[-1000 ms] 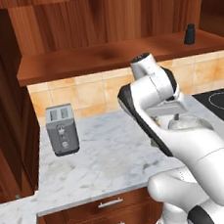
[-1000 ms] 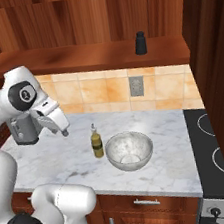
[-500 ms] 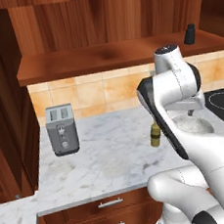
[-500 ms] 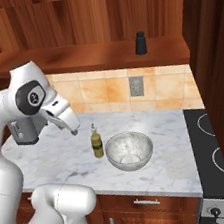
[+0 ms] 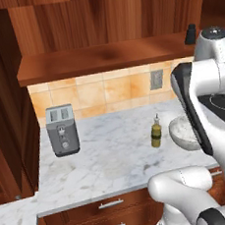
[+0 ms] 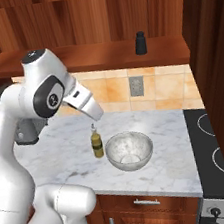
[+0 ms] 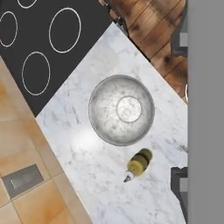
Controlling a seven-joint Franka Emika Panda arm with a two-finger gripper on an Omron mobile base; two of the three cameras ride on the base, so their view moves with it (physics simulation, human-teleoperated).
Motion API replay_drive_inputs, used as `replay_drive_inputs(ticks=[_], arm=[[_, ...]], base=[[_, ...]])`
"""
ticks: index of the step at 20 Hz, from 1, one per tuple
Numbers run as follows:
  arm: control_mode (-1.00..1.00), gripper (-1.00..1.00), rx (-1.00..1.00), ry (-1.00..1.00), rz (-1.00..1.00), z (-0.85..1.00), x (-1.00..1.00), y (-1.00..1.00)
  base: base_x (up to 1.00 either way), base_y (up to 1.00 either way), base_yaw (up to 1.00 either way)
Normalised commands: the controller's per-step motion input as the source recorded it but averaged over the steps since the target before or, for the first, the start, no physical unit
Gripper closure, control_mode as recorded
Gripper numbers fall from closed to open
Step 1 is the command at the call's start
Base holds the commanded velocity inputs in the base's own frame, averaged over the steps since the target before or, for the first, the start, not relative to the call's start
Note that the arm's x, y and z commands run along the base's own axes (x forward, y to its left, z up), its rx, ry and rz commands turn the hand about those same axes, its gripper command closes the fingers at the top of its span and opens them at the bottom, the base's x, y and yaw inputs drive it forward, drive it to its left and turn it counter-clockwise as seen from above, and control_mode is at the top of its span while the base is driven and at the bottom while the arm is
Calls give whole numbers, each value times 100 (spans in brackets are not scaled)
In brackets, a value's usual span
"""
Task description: Retrieve the bottle and the shaker from the cabinet and place them next to the mixing bowl on the counter. Then add garlic from the fridge to the mixing bowl.
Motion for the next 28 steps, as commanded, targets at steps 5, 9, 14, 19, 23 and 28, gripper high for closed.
replay_drive_inputs(ticks=[5, 9, 14, 19, 23, 28], arm=[[-100, -100, -4, -19, 24, 78, 23, -59], [-100, -100, -12, -11, 8, 82, 28, -32], [-100, -100, -11, -2, 0, 37, 48, -13], [-100, -100, -3, -10, 7, 2, 71, -23], [-100, -100, -15, -10, 15, 8, 71, -27], [-100, -100, -3, 2, 1, 3, 54, -48]], base=[[0, 0, 0], [0, 0, 0], [0, 0, 0], [0, 0, 0], [0, 0, 0], [0, 0, 0]])
